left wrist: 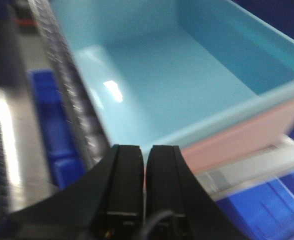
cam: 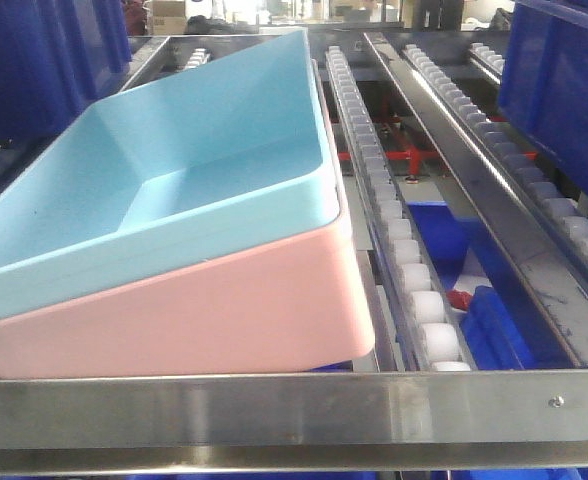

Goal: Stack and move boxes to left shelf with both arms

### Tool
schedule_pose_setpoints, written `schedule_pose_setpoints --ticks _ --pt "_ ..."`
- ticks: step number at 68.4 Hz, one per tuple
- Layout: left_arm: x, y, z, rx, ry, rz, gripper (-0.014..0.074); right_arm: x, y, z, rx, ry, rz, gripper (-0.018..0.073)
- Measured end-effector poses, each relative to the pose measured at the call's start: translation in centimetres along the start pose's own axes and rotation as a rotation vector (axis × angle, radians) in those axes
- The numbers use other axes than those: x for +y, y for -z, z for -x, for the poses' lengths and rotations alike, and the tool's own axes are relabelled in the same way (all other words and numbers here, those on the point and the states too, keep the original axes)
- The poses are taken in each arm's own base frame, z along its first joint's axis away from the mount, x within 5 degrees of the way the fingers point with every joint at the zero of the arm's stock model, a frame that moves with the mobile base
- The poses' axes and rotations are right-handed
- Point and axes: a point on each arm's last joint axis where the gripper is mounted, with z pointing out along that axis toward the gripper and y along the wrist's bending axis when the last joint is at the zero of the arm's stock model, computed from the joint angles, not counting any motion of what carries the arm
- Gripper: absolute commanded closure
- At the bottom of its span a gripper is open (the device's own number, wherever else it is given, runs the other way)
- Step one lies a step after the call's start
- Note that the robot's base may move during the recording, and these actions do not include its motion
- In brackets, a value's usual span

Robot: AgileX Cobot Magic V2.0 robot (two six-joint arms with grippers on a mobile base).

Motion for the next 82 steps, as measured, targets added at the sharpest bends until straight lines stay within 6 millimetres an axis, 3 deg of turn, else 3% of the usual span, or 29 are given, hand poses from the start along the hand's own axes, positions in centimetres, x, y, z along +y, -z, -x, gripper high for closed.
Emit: schedule_pose_setpoints --ticks 9,24,82 --pt "0.9 0.2 0.9 -0.119 -0.023 0.161 0.0589 0.0 0.0 0.0 -0.001 0.0 0.001 0.0505" --pt "1.7 0.4 1.2 -0.166 -0.03 0.317 0.0589 0.0 0.0 0.0 0.0 0.0 0.001 0.0505" --pt "1.8 0.5 1.7 -0.218 -0.036 0.339 0.0589 0.0 0.0 0.0 0.0 0.0 0.001 0.0505"
